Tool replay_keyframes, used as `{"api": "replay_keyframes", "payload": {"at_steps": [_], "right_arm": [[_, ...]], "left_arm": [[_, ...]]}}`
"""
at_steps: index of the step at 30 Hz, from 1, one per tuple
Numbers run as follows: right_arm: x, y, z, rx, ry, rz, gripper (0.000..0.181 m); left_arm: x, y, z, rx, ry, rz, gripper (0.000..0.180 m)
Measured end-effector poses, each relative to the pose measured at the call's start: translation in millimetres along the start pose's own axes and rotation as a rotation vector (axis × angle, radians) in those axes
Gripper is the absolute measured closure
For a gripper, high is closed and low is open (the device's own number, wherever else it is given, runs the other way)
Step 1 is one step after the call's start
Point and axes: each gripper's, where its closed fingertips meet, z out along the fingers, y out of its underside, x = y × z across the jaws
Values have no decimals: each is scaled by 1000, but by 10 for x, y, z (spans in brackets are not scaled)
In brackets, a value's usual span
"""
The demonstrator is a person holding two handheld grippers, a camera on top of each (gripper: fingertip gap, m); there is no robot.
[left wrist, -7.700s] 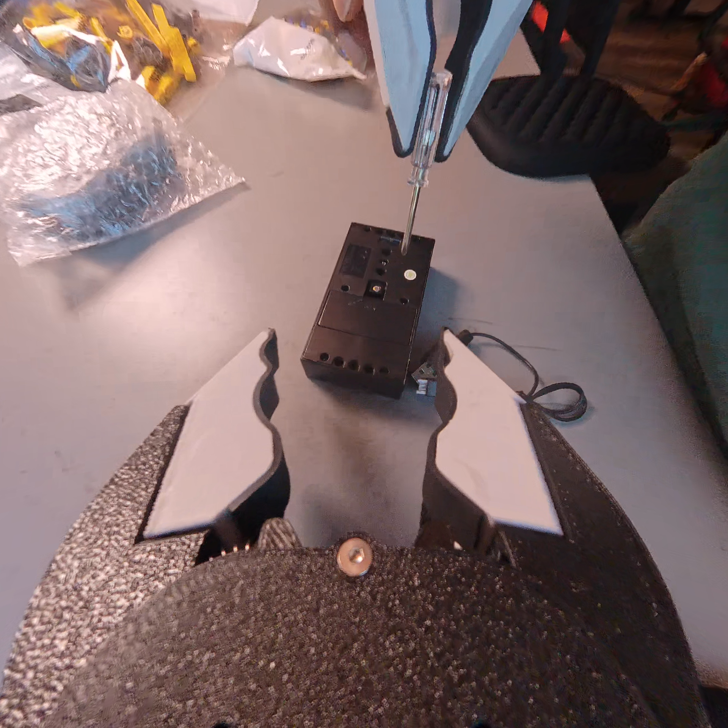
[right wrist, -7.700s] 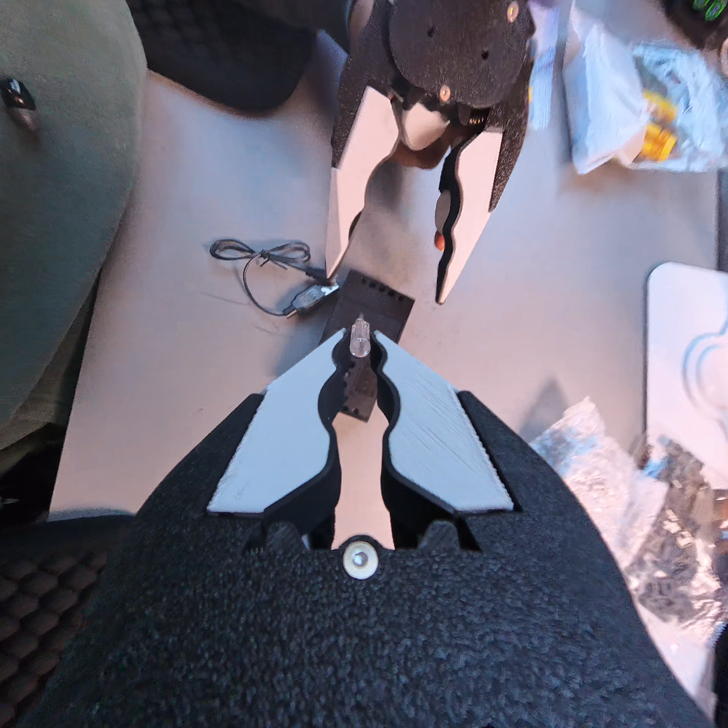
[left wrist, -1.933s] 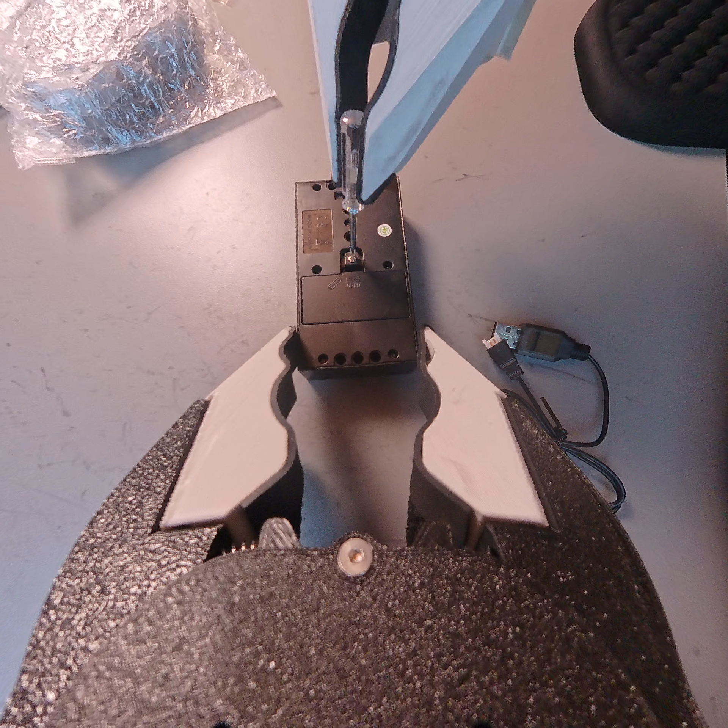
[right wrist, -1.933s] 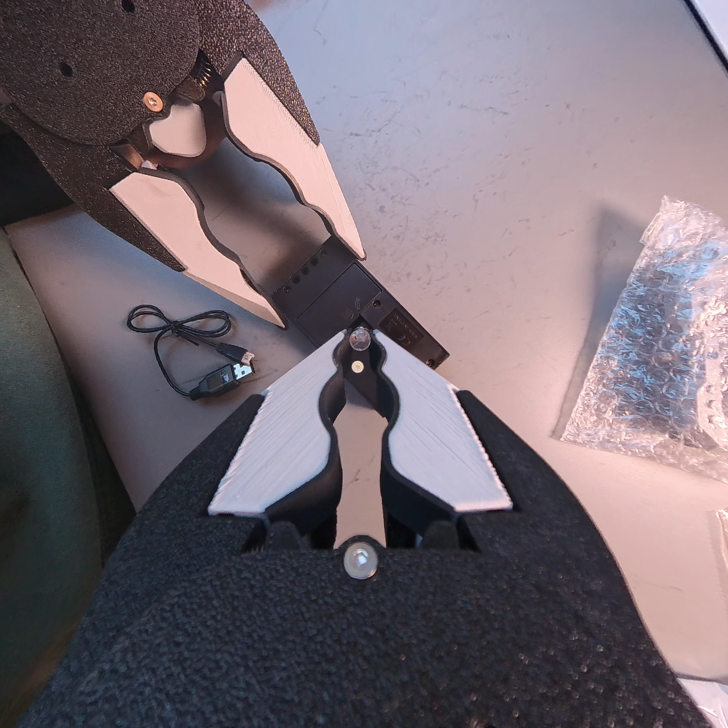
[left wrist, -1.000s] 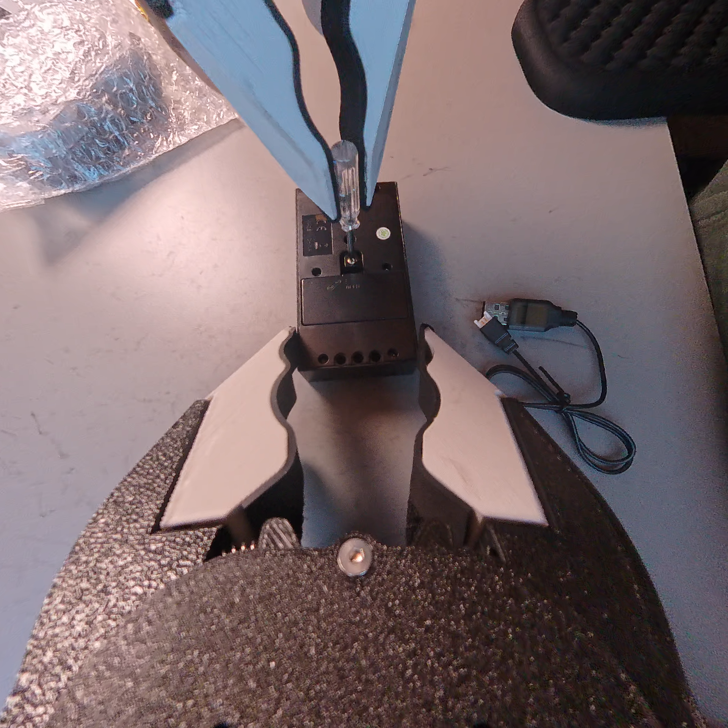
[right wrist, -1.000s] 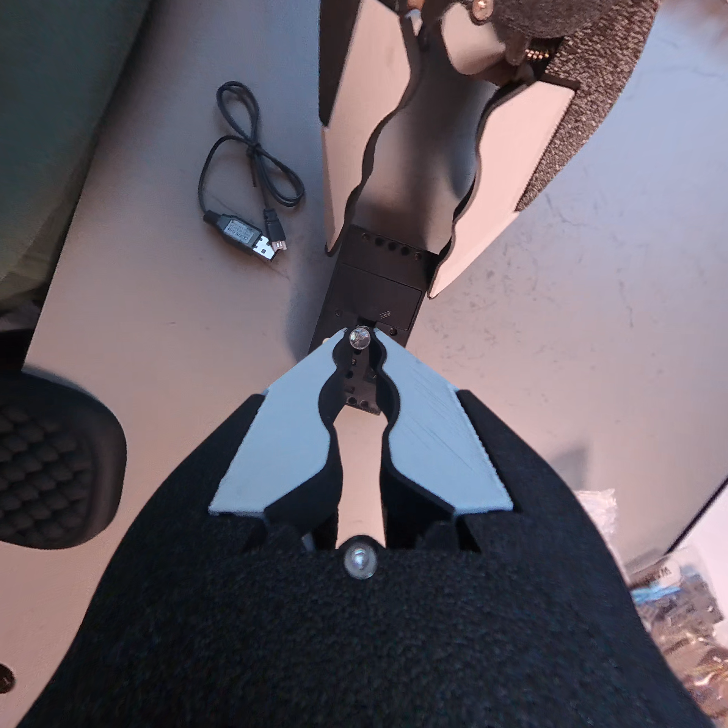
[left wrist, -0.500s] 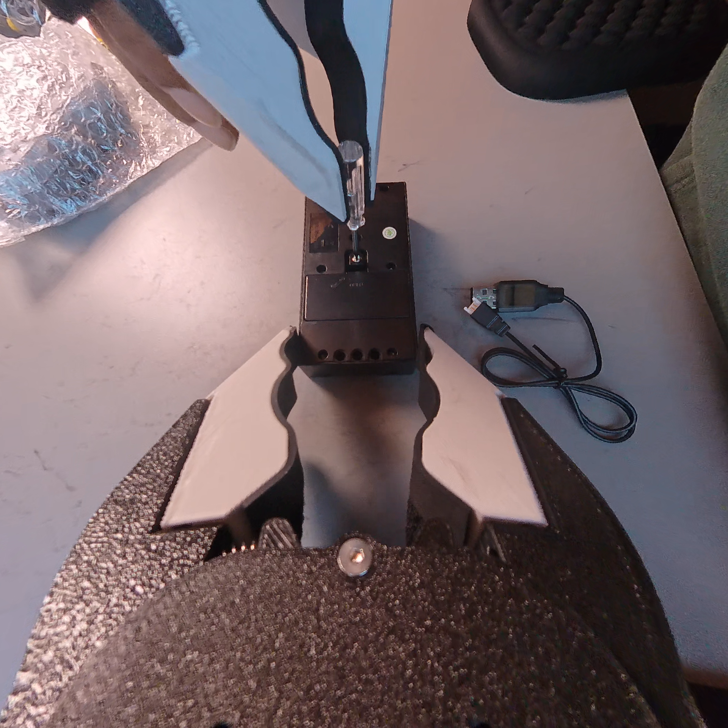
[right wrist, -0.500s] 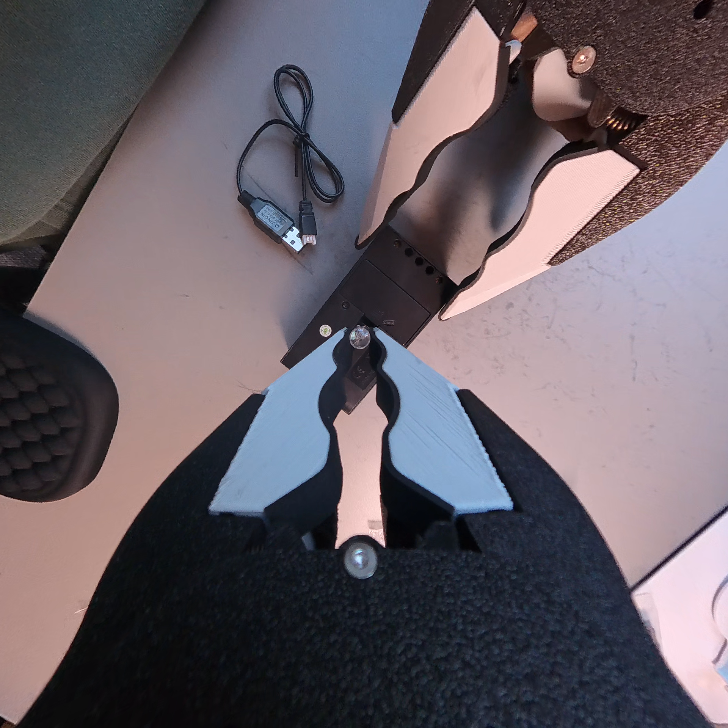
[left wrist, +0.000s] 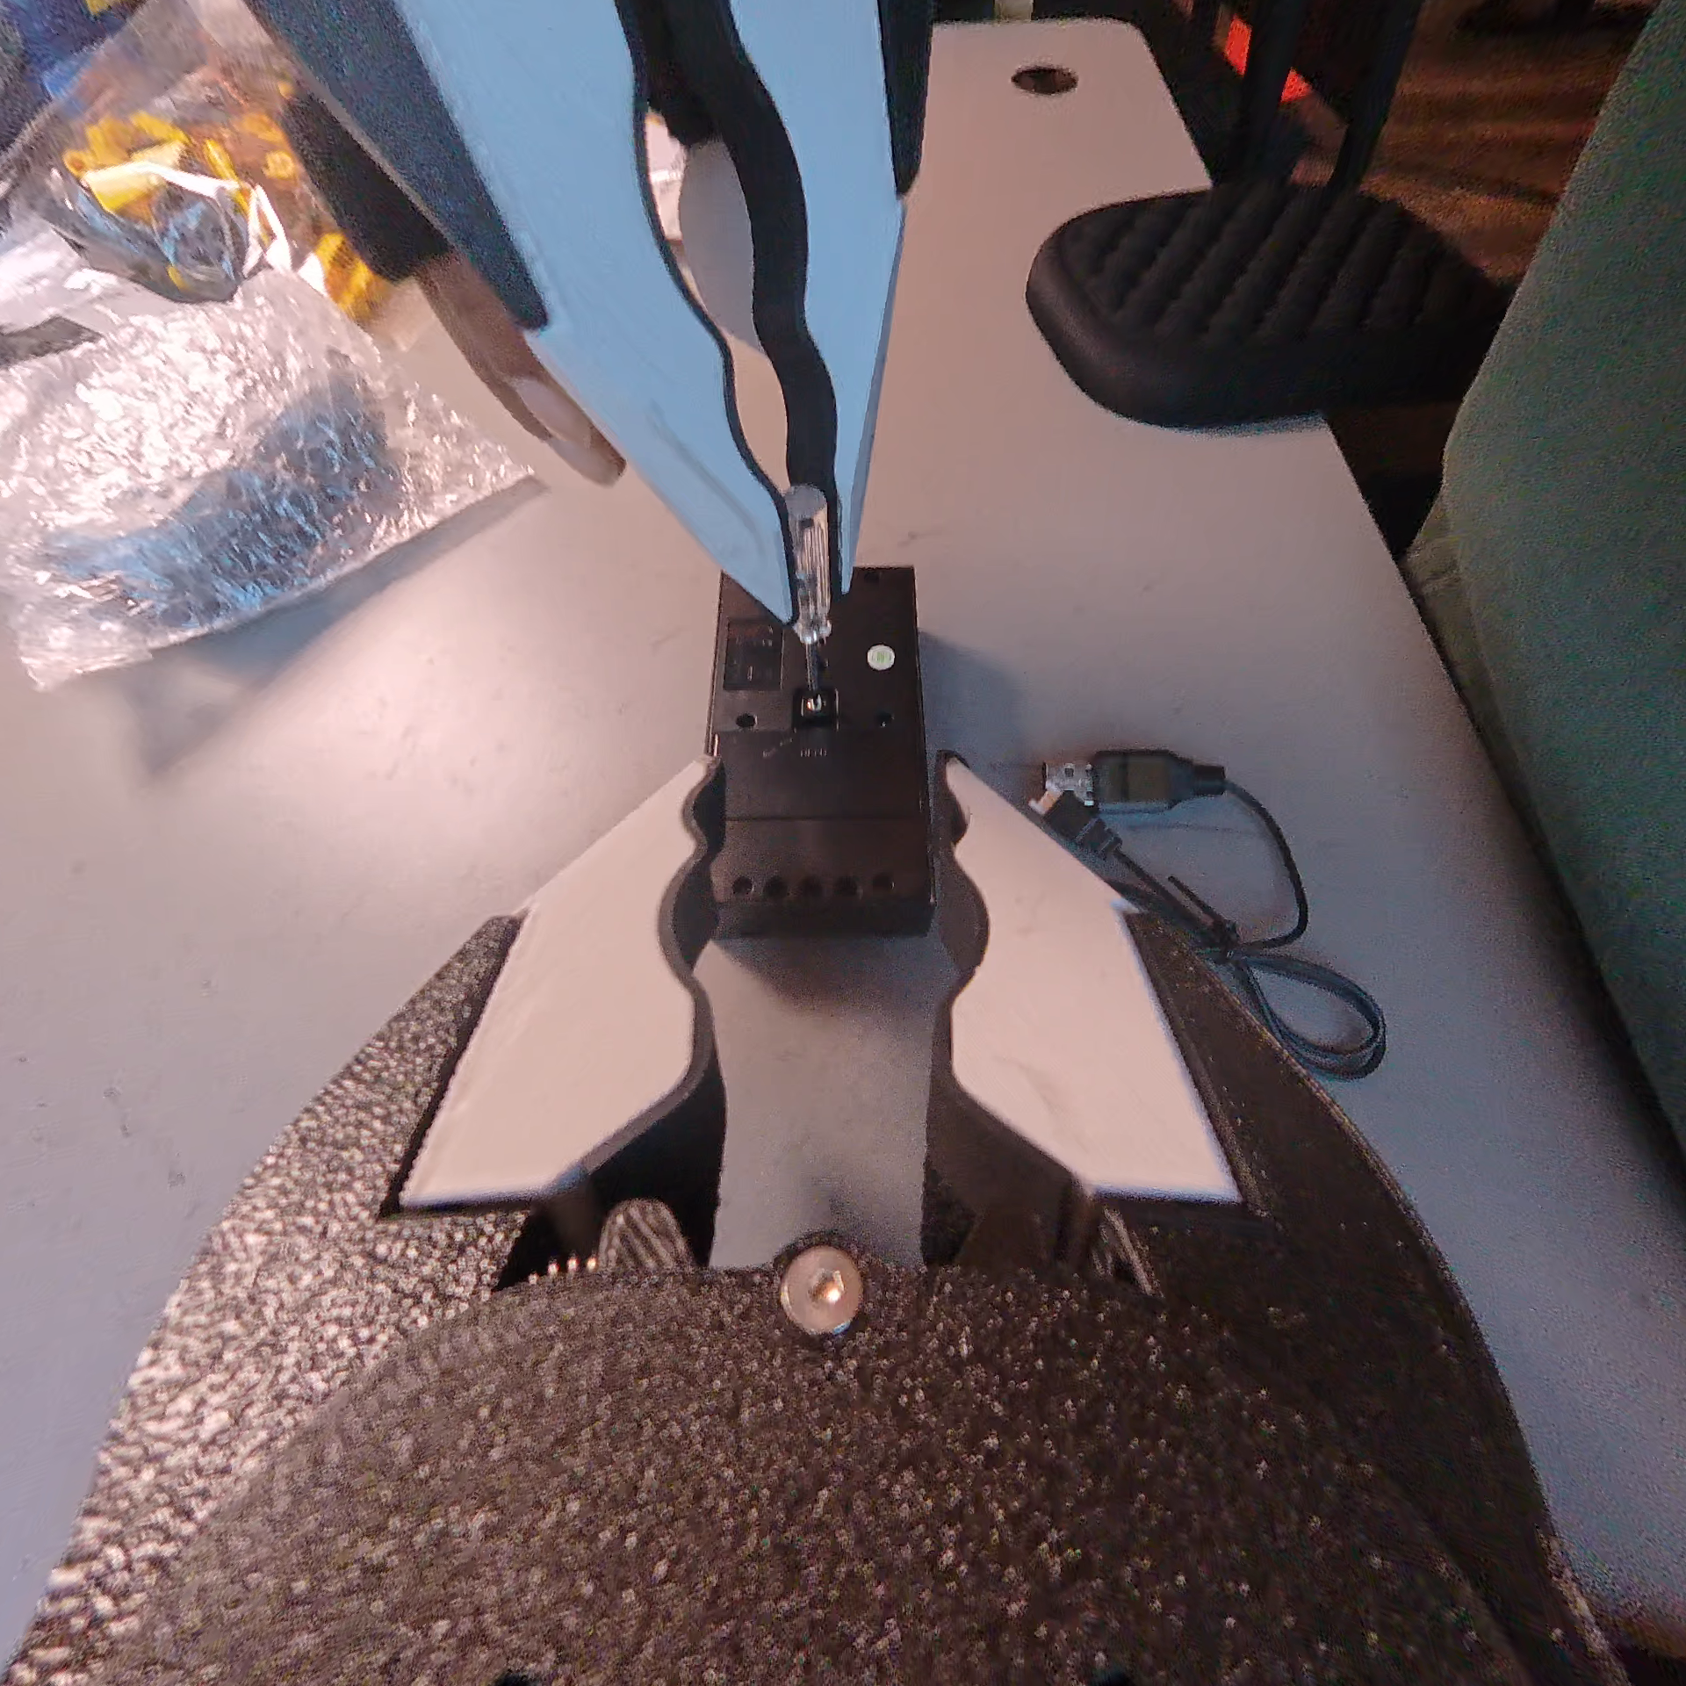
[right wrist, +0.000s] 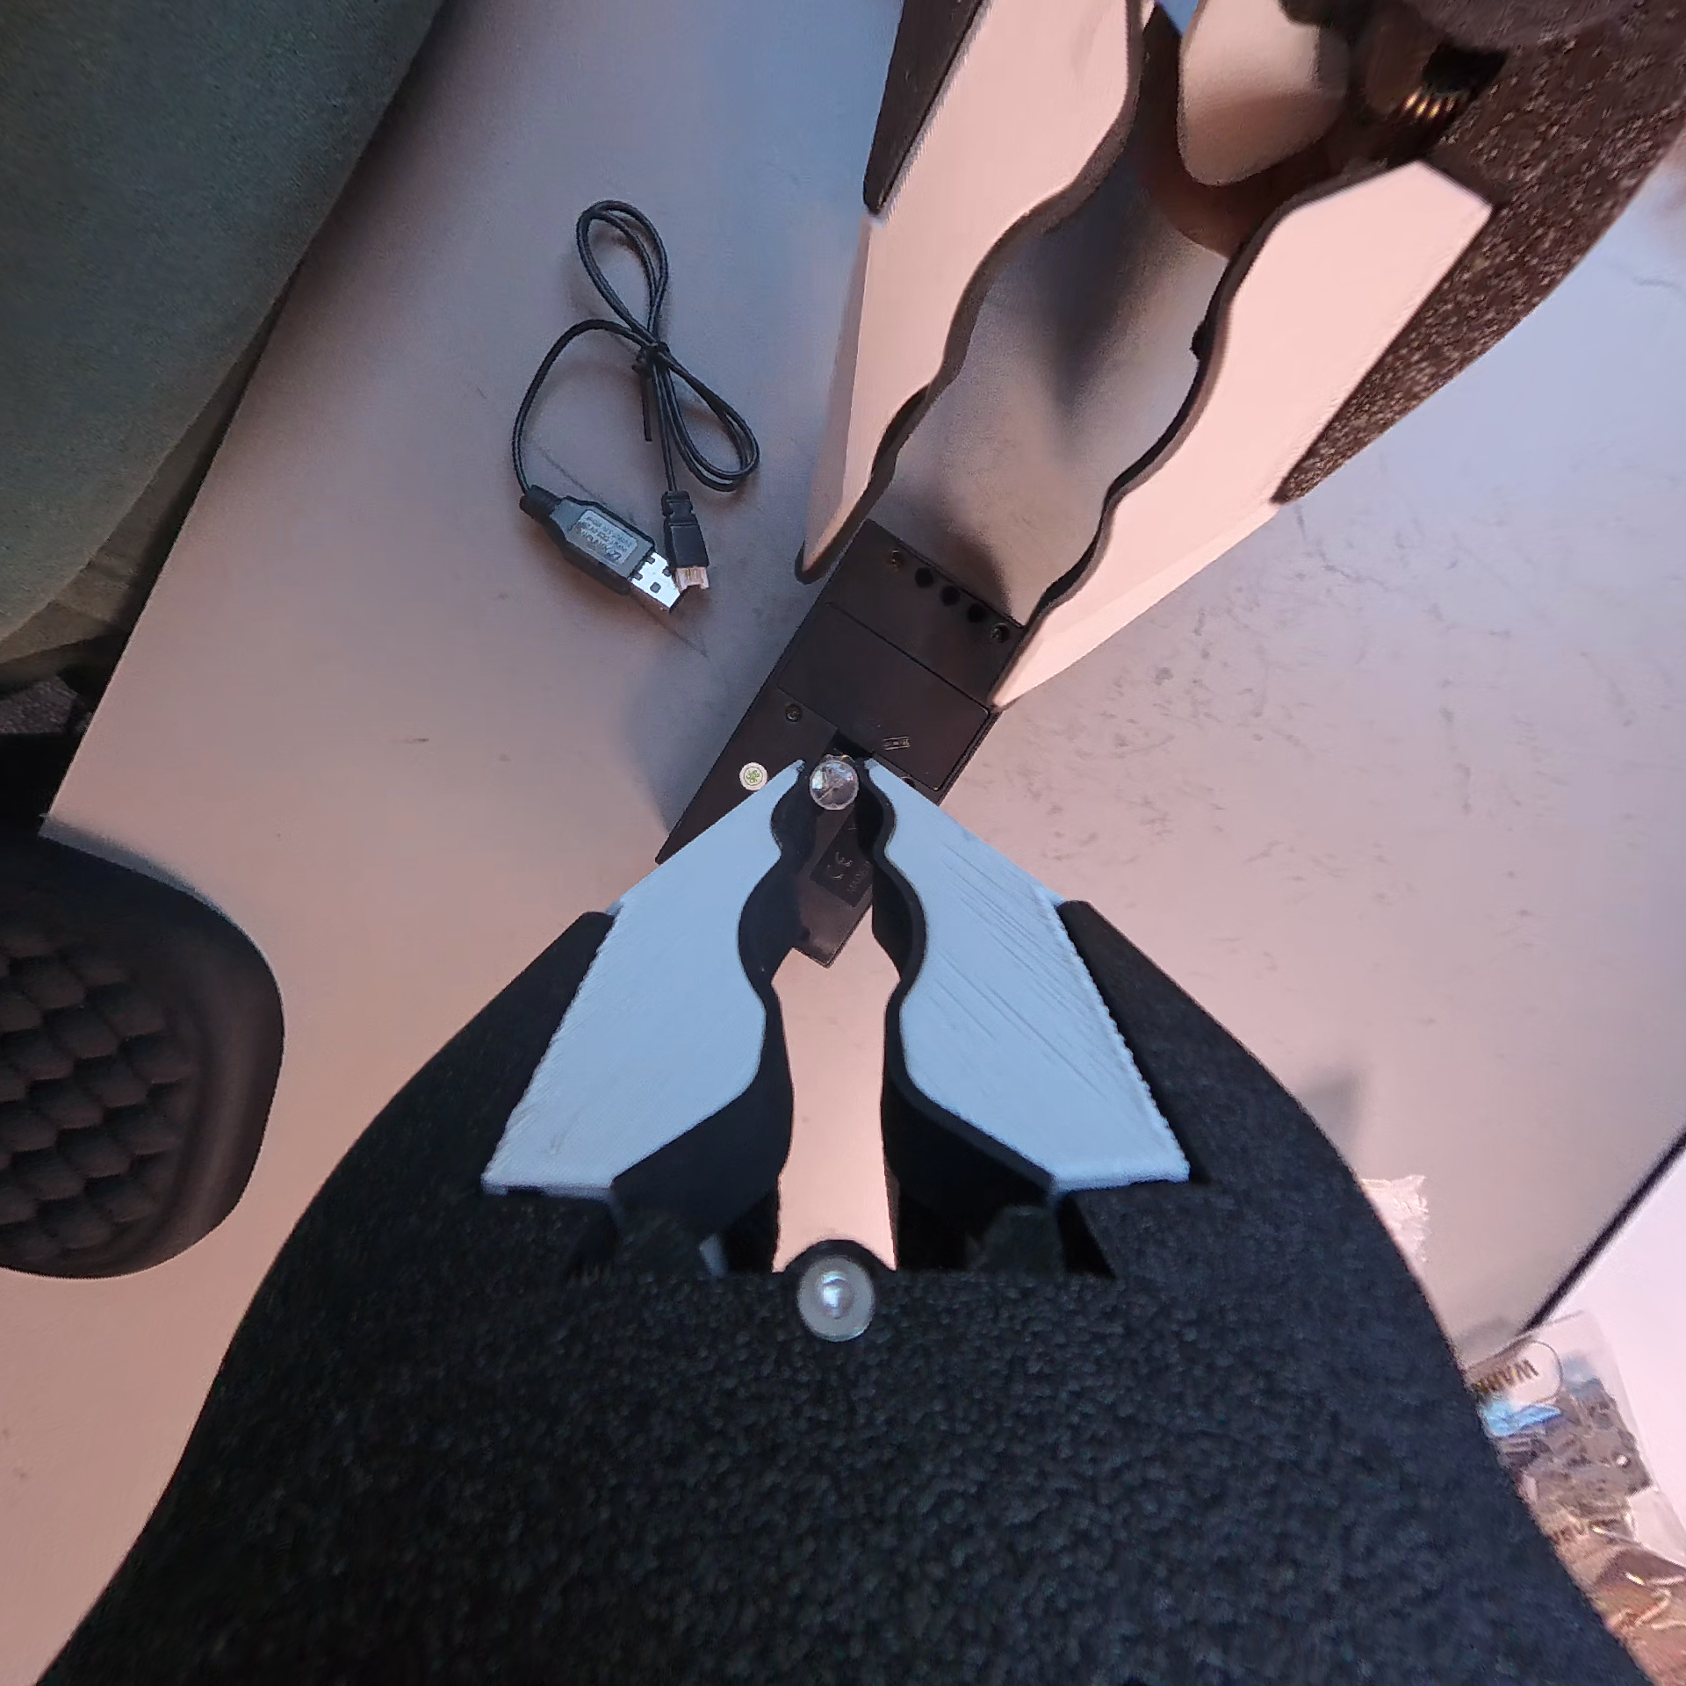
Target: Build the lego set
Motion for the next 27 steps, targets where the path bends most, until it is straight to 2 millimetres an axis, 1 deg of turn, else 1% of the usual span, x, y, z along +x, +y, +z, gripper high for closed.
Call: {"api": "replay_keyframes", "payload": {"at_steps": [2, 4, 7, 9, 12, 16, 20, 22, 23, 25, 27], "right_arm": [[0, 1, -1, 6, 7, 12, 175], [-3, 3, -1, 10, 18, 9, 175], [-8, 6, -3, 18, 31, 3, 175], [-9, 7, -4, 21, 35, -3, 175], [-11, 7, -3, 21, 38, -16, 175], [-12, 4, -2, 26, 45, -7, 175], [9, 2, -13, 22, 85, 122, 172], [8, -8, -54, 32, 117, 200, 158], [3, -18, -81, 40, 132, 248, 155], [2, -67, -129, 73, 178, 333, 155], [49, -71, -173, 76, 253, 434, 159]], "left_arm": [[-11, -102, 3, 36, -3, -14, 141], [-19, -152, 61, 38, 7, -36, 145], [-50, -173, 178, 7, 17, -33, 152], [-38, -210, 231, 13, 48, -38, 159], [-39, -252, 276, 36, 76, -80, 168], [-33, -243, 298, 33, 71, -105, 170], [-68, -230, 295, 40, -2, -116, 173], [-75, -224, 288, 36, -42, -108, 174], [-76, -222, 287, 36, -60, -103, 174], [-87, -220, 287, 31, -90, -100, 174], [-105, -222, 290, 22, -109, -110, 174]]}}
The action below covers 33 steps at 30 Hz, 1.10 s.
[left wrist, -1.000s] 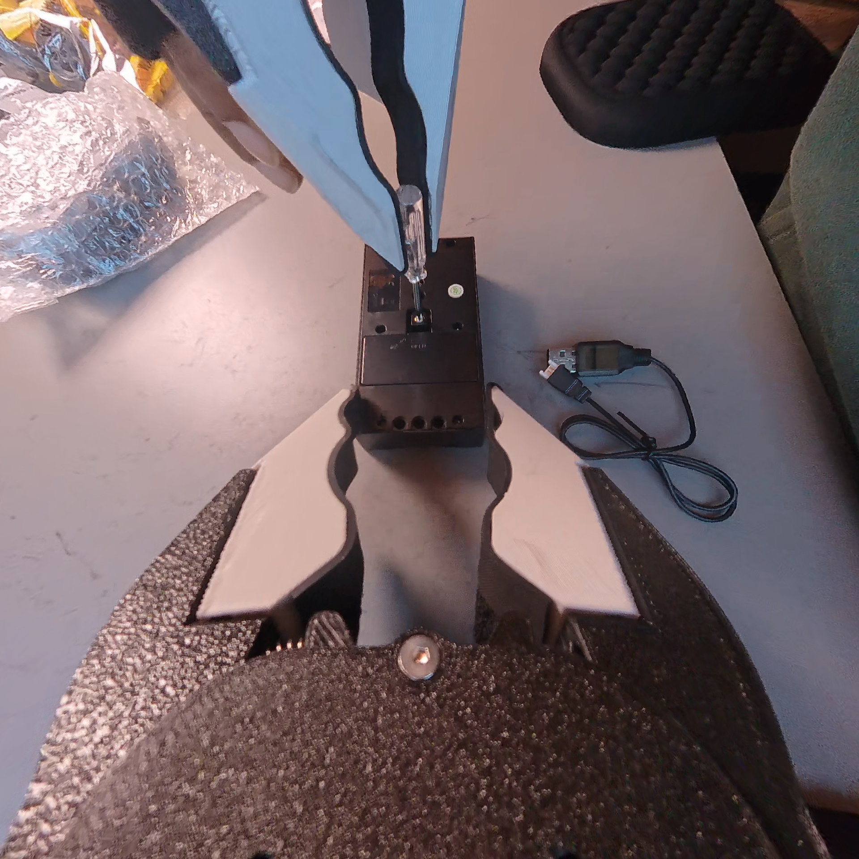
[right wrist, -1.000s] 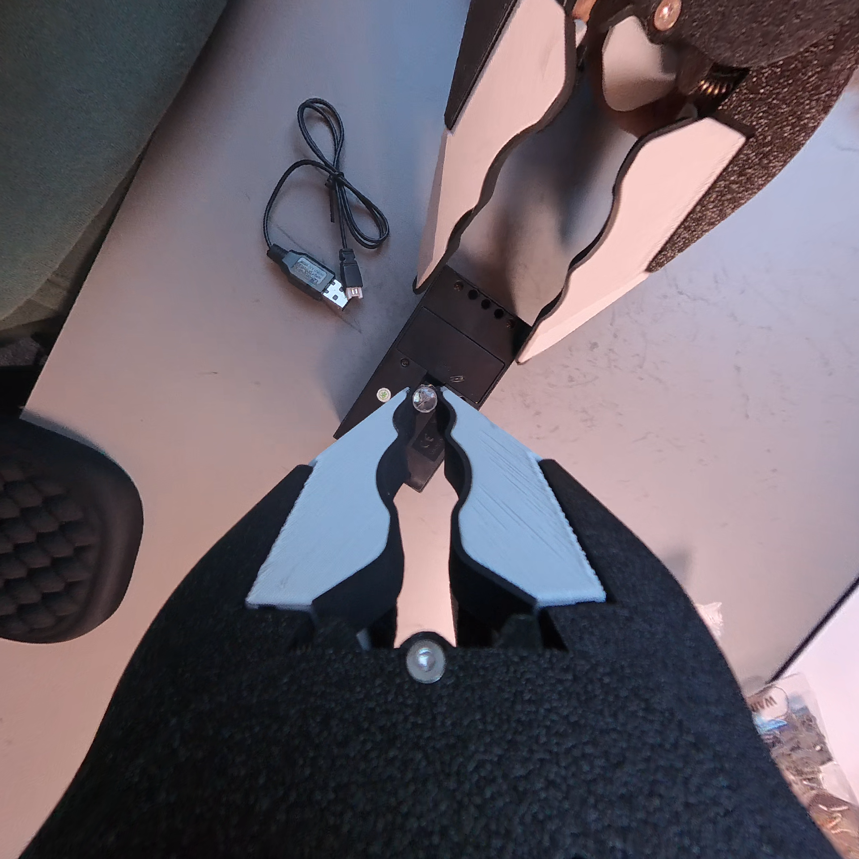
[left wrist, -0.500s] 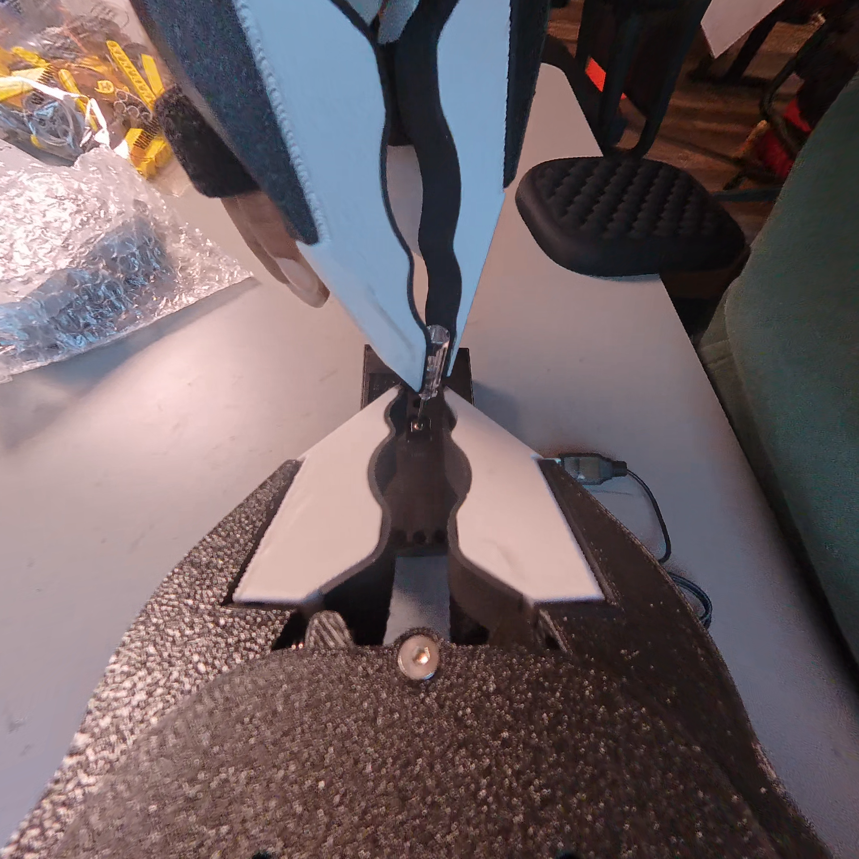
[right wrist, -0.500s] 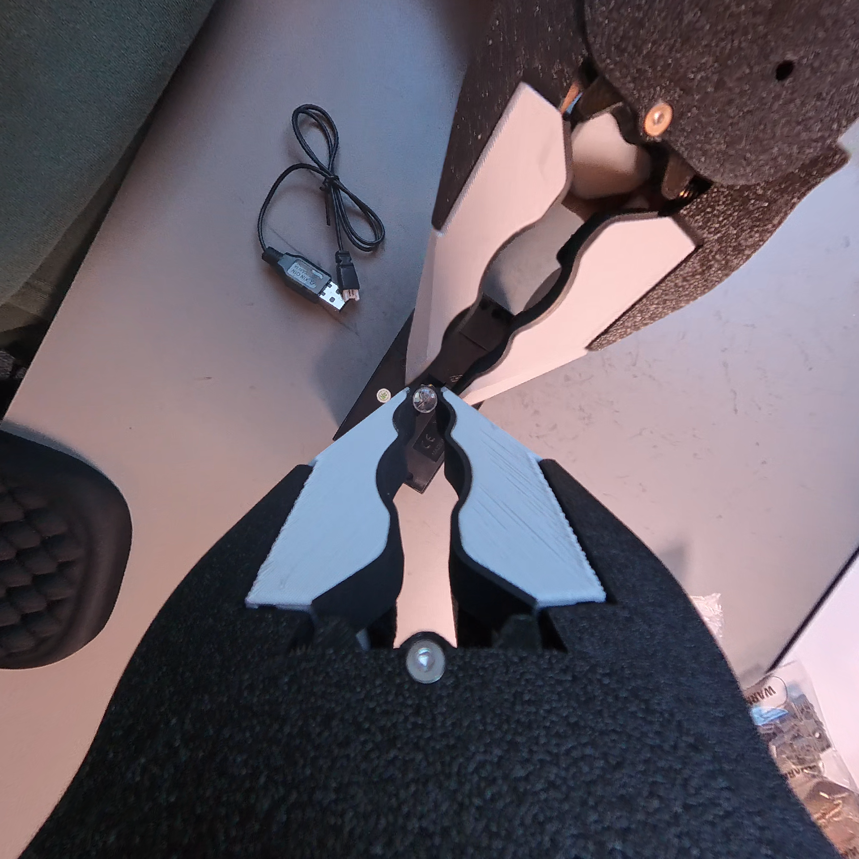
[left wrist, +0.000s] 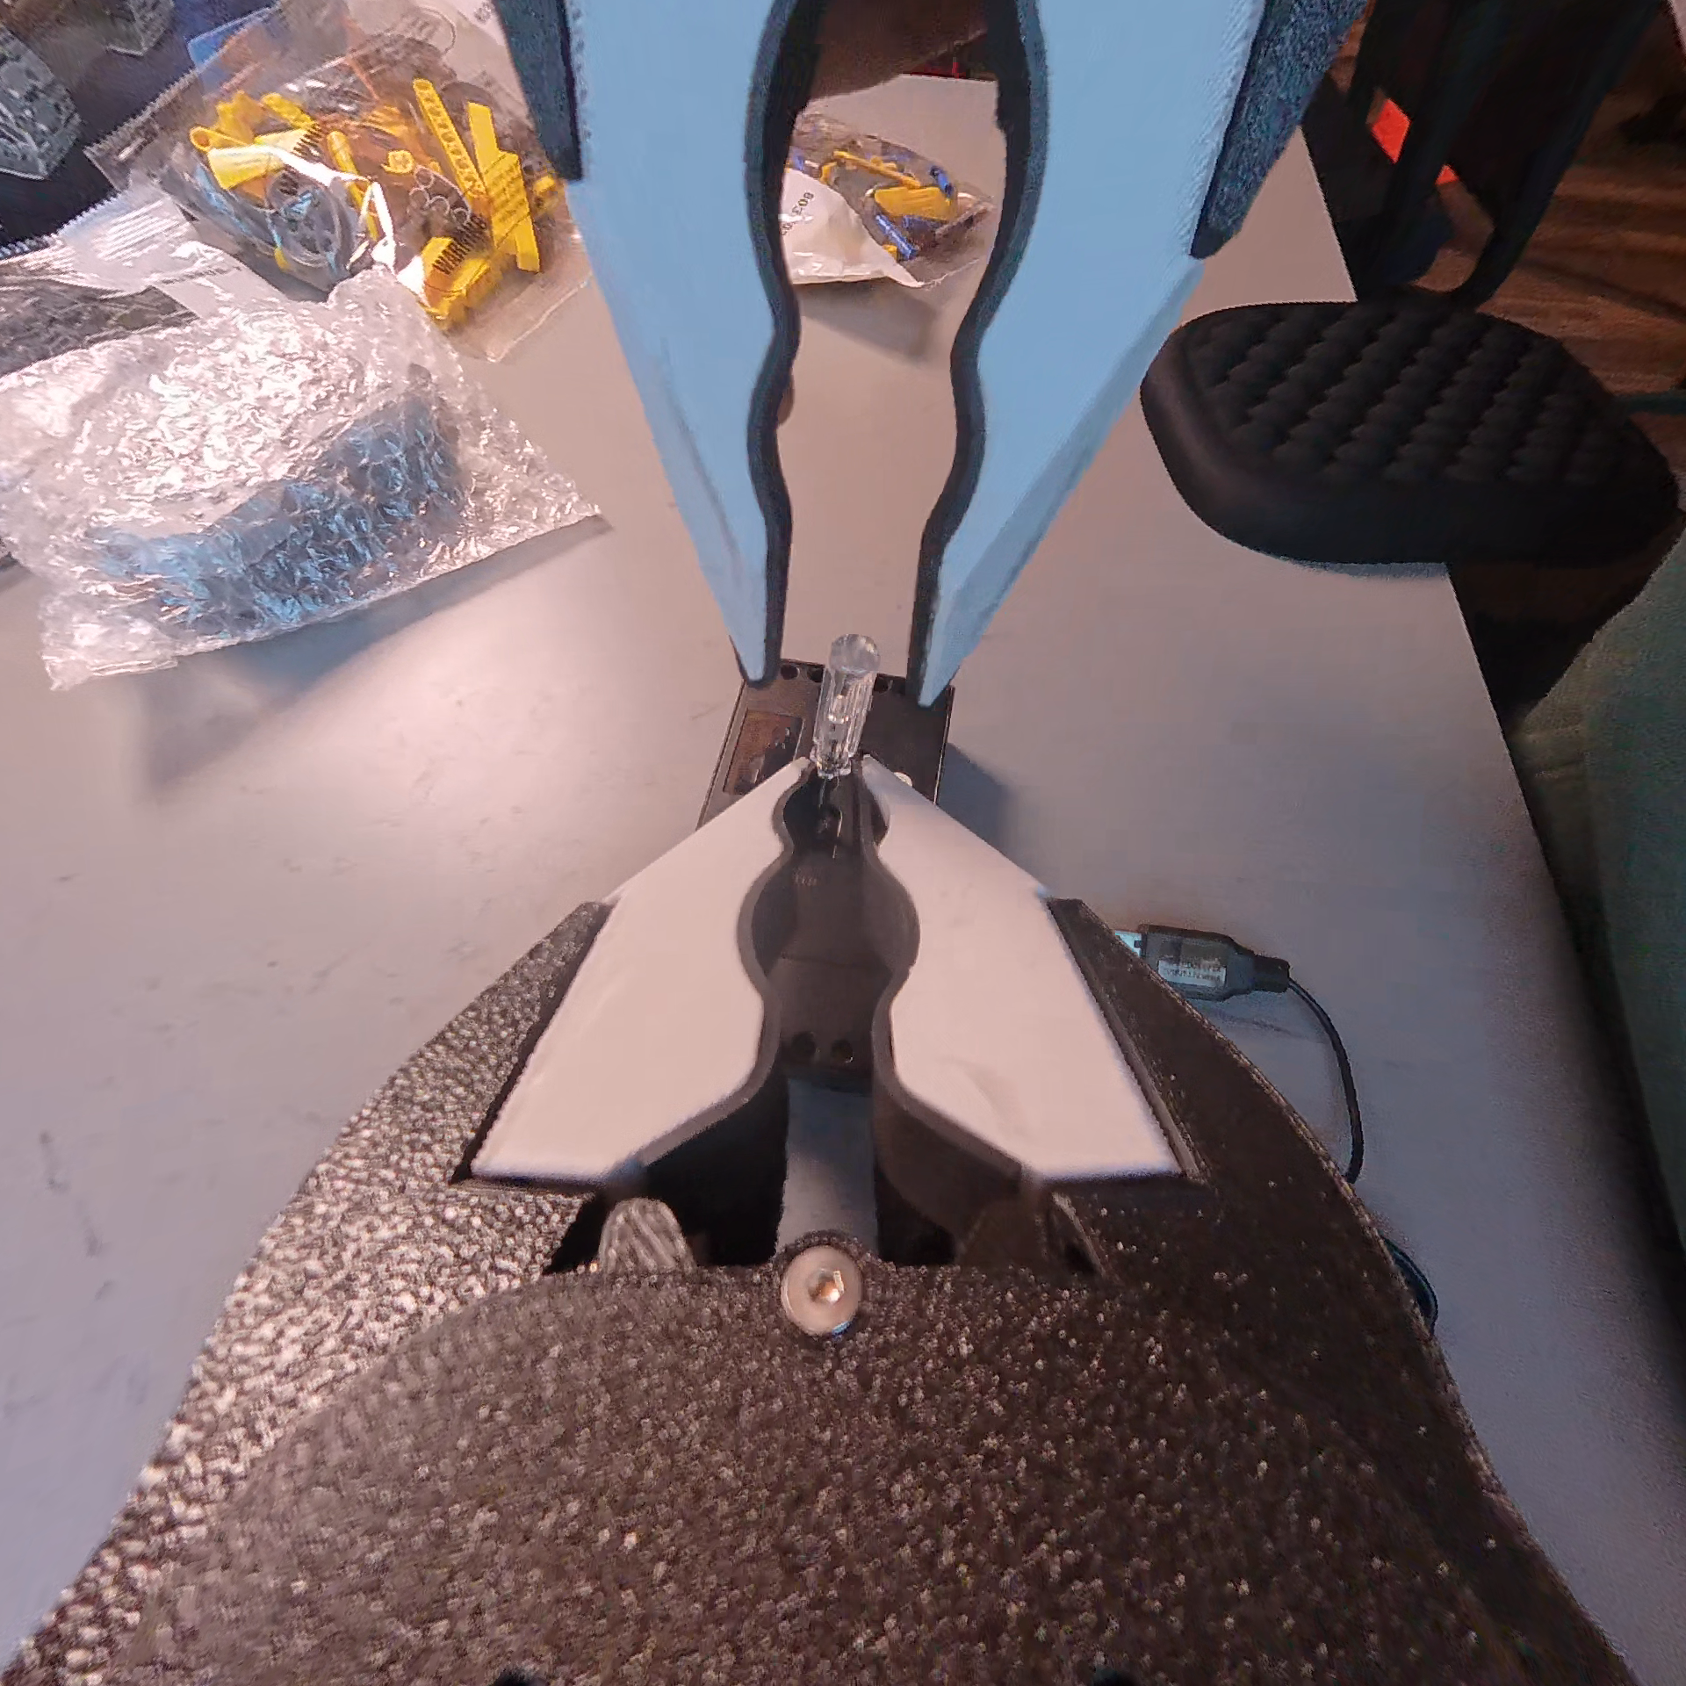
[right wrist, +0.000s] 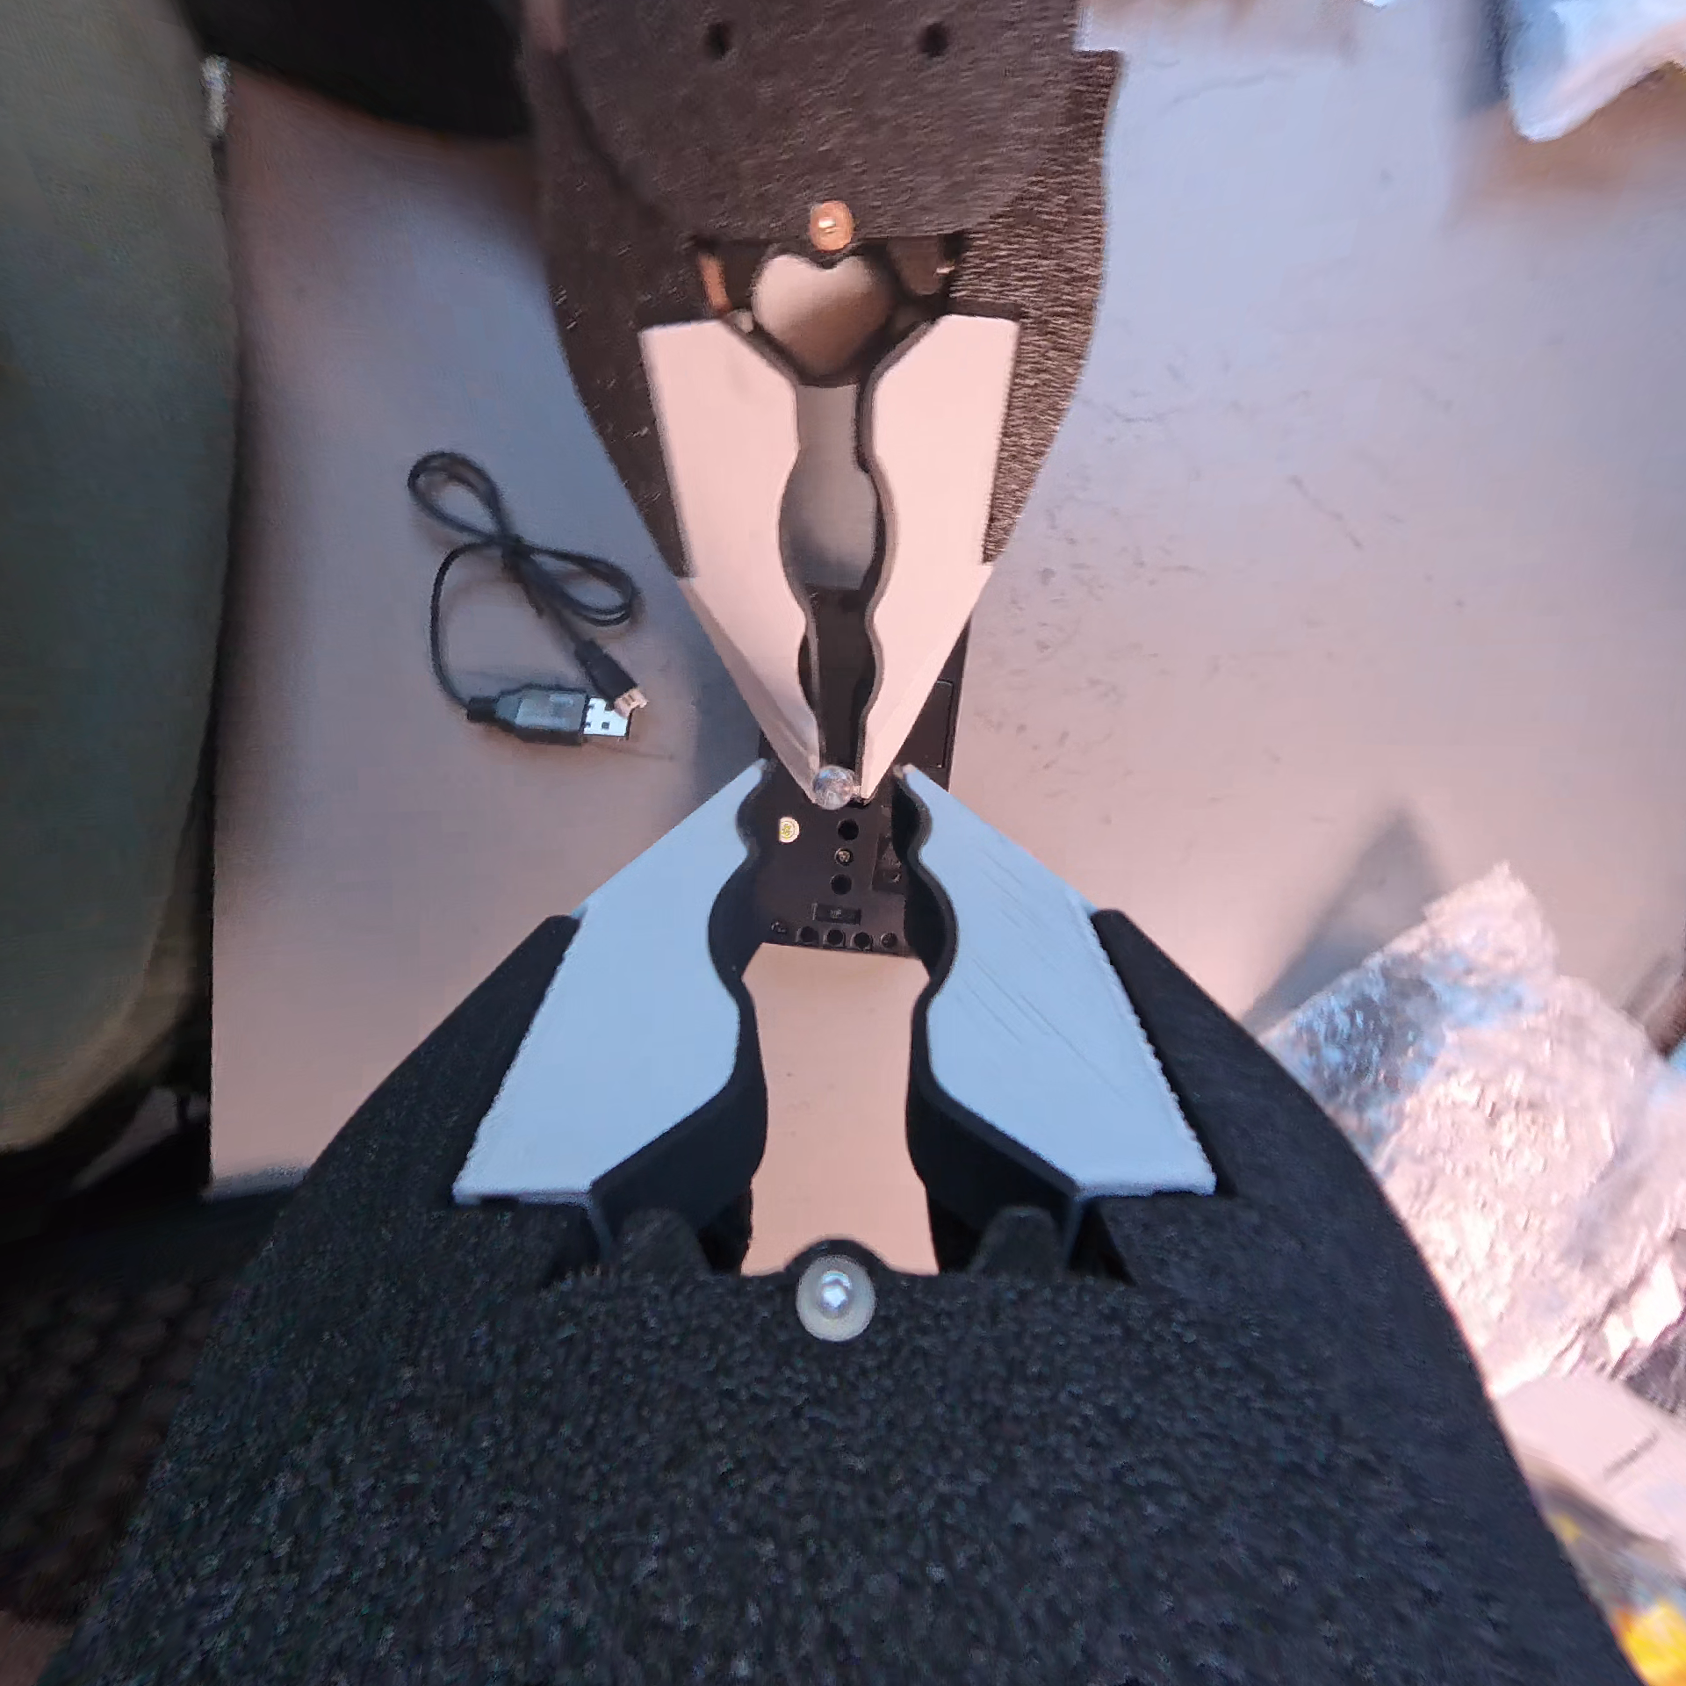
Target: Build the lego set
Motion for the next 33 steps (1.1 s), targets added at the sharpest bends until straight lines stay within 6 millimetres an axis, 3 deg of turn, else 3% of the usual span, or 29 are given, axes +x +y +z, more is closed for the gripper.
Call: {"api": "replay_keyframes", "payload": {"at_steps": [6, 17, 23, 28, 33], "right_arm": [[67, 88, -9, -72, 100, 122, 175], [157, 37, 21, -122, 67, 179, 174], [138, 37, 22, -151, -18, 26, 175], [131, 83, 1, -218, -129, -280, 174], [150, 93, -2, -225, -237, -453, 174]], "left_arm": [[-59, -2, 1, -15, -42, -64, 174], [-134, 3, -7, -30, -80, -133, 174], [-101, 10, -20, -23, -16, -73, 172], [-66, -104, -83, 37, 83, 39, 156], [-95, -145, -67, 87, 206, 9, 157]]}}
